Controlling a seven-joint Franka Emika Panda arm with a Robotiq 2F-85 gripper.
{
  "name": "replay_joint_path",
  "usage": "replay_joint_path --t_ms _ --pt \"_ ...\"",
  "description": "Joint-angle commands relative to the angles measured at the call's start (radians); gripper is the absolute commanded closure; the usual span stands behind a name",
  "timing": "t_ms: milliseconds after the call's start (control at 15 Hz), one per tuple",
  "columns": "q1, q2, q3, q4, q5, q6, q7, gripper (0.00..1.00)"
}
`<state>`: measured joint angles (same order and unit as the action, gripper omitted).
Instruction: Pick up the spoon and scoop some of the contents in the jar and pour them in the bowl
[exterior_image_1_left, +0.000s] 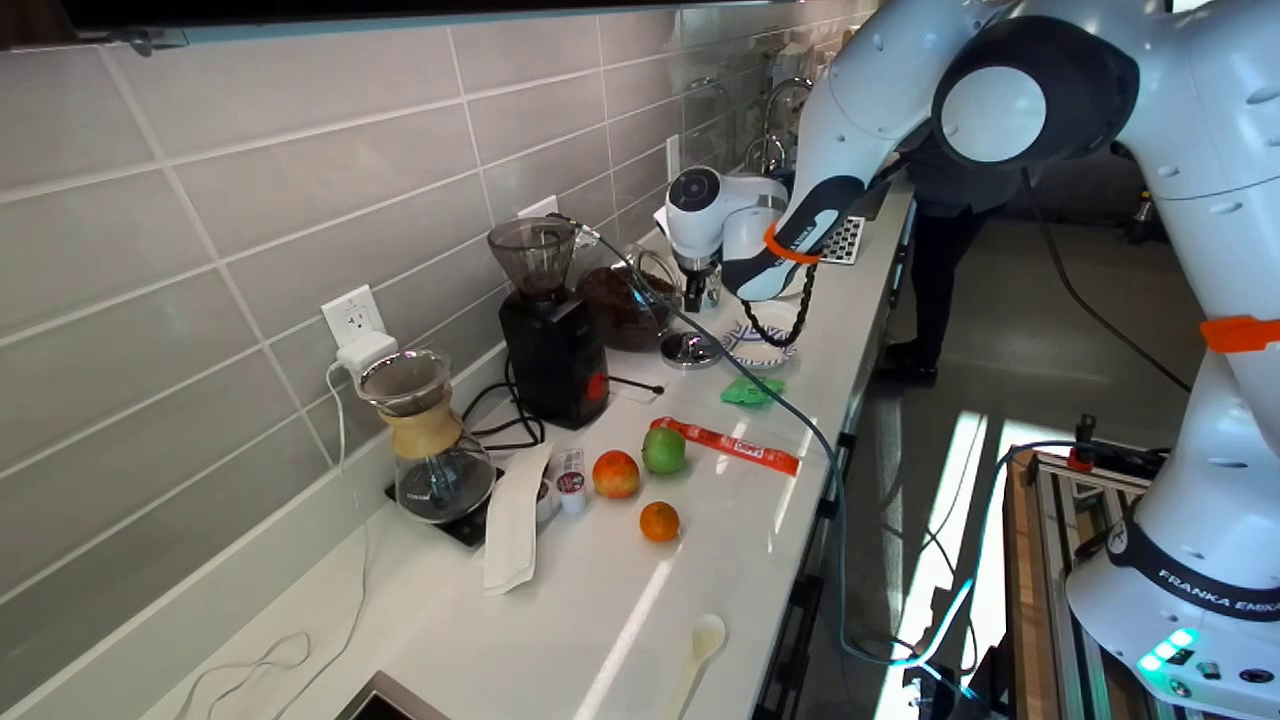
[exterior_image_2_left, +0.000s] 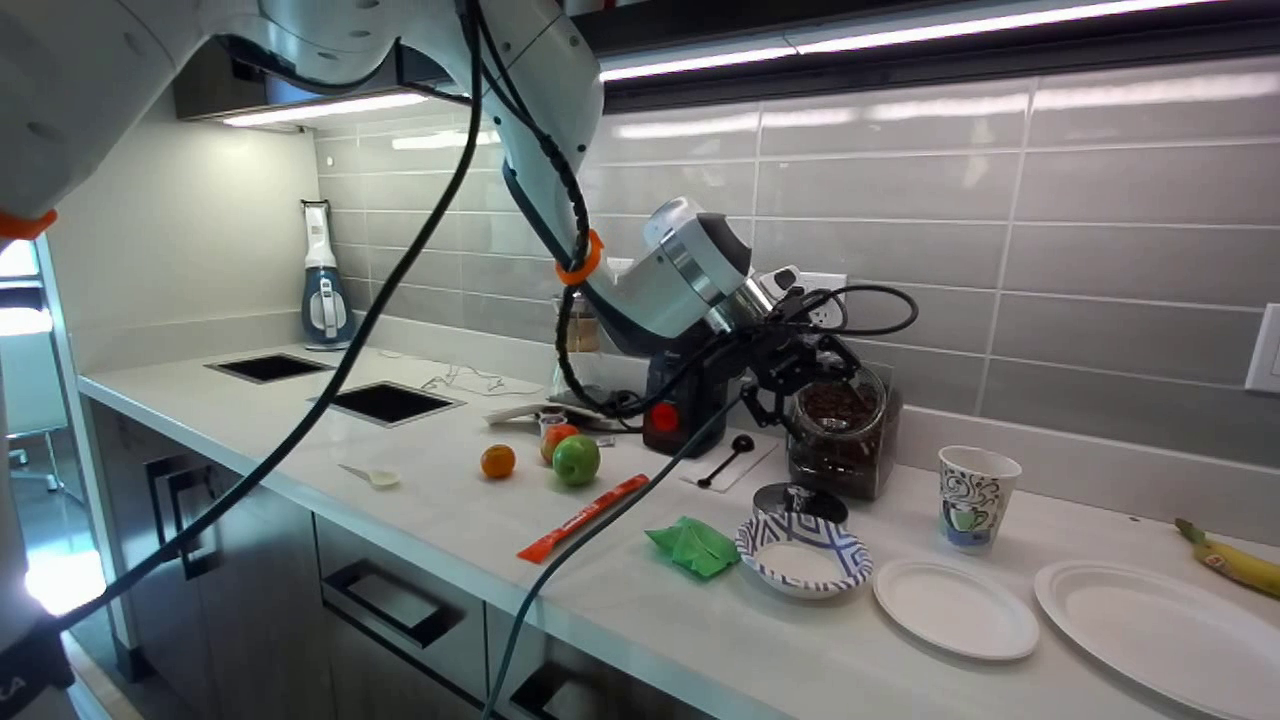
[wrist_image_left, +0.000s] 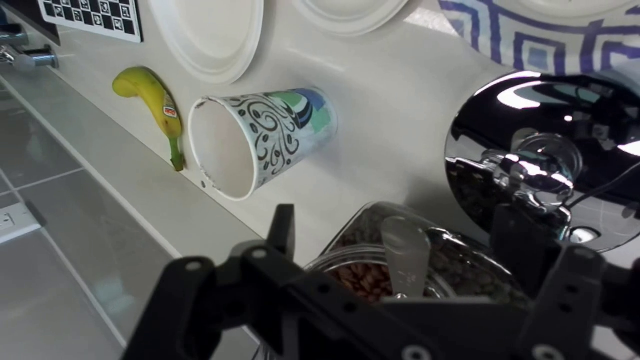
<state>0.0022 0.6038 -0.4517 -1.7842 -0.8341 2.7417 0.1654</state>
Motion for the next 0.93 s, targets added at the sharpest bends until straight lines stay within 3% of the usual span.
replay_joint_path --t_ms 0,200,267,600,867 --pt "0.028 0.029 -0.028 -0.002 -0.122 0.019 0.154 0.0" --pt "0.032 0.042 -0.028 0.007 -0.221 0.017 0.282 0.0" --pt "0.062 0.052 -0.062 0.004 -0.231 0.028 0.32 0.0" --pt "0.095 0.076 -0.098 0.019 -0.313 0.016 0.461 0.0" --pt "0.115 0.095 -0.117 0.036 -0.357 0.013 0.533 0.11"
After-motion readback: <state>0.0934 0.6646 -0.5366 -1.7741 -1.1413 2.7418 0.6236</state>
